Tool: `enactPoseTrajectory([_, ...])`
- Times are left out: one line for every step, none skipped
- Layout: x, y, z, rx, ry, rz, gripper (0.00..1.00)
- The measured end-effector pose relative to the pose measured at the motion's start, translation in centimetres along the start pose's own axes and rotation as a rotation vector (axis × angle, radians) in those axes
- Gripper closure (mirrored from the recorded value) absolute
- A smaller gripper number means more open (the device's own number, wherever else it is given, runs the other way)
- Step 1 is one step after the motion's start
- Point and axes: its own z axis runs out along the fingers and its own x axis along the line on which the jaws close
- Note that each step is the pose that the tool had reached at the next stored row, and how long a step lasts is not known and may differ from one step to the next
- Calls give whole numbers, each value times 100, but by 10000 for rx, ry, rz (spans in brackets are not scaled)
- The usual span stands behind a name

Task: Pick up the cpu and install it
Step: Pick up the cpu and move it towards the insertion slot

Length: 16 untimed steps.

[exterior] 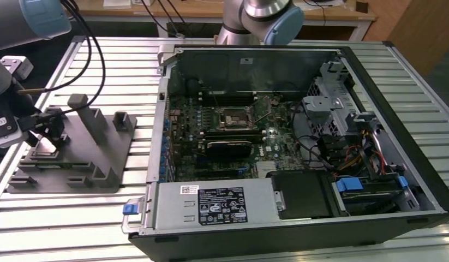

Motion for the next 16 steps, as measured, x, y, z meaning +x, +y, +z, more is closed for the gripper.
enactPoseTrajectory([0,0,3,2,13,0,44])
enactPoseTrajectory([0,-1,7,3,30,0,44])
enactPoseTrajectory([0,-1,13,6,48,0,44])
enactPoseTrajectory([0,-2,16,9,61,1,44])
enactPoseTrajectory([1,-2,17,9,65,1,44])
enactPoseTrajectory([0,-2,20,6,63,1,44])
enactPoseTrajectory([0,-1,22,4,61,1,44])
enactPoseTrajectory([0,-1,23,3,60,1,44])
enactPoseTrajectory([0,-1,22,3,60,1,44])
enactPoseTrajectory([0,-1,22,3,60,1,44])
enactPoseTrajectory([-1,-1,18,2,59,1,44])
enactPoseTrajectory([-1,0,11,-6,48,1,44])
enactPoseTrajectory([-2,2,1,-12,40,1,44])
enactPoseTrajectory([-2,3,-13,-11,41,1,44])
enactPoseTrajectory([0,3,-35,0,56,1,44])
enactPoseTrajectory([0,3,-49,0,56,1,44])
